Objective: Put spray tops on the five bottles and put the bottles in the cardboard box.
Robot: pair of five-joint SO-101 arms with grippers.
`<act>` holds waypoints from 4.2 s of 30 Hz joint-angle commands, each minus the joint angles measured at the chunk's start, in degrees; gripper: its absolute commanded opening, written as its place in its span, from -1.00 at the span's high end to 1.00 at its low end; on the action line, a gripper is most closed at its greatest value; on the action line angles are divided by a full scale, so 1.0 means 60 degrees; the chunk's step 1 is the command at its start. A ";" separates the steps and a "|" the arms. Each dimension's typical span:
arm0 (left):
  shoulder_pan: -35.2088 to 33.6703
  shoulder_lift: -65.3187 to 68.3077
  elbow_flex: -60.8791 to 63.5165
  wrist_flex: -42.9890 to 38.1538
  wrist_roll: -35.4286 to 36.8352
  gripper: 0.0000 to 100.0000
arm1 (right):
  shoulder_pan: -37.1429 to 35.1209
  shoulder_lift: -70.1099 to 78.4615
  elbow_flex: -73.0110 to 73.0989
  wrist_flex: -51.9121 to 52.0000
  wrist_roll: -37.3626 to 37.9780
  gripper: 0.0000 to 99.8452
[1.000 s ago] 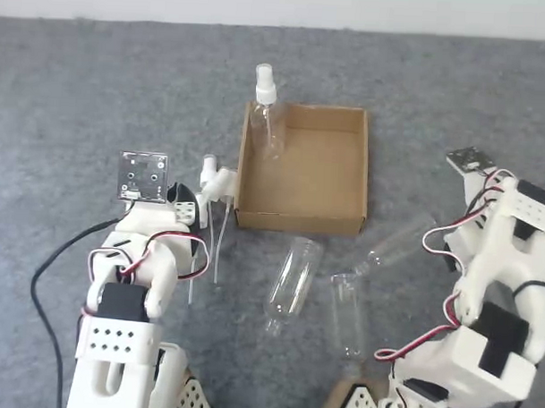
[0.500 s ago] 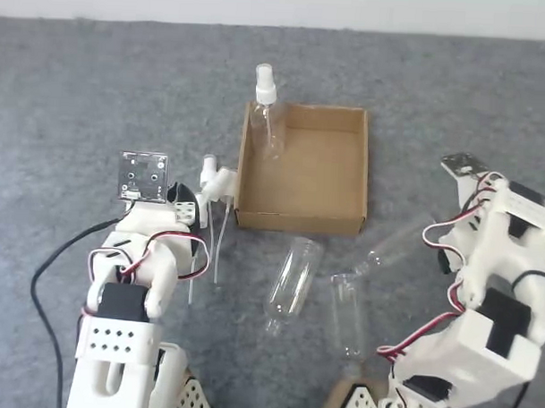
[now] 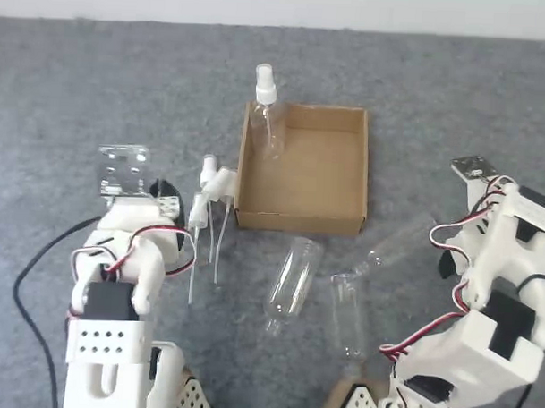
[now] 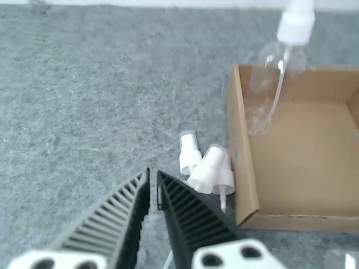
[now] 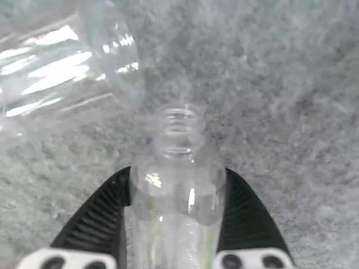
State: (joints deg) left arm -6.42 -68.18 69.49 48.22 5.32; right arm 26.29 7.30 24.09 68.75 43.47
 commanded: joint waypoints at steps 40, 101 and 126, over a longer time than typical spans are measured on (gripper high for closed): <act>0.1011 1.3714 -0.9985 0.1934 -0.2256 0.72 | 0.0139 -0.1165 0.1260 -0.1810 0.0337 0.99; 0.0674 0.9451 -0.8872 0.3985 -0.0498 0.97 | 0.0198 -0.1150 0.1260 -0.1795 0.0308 0.66; 0.0601 0.5729 -0.3597 0.1861 -0.0571 0.96 | -0.0740 -0.1121 -0.0879 0.0344 0.0337 0.40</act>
State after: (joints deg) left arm -2.64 -31.16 48.22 60.62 1.80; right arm 22.24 2.90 22.24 70.59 44.70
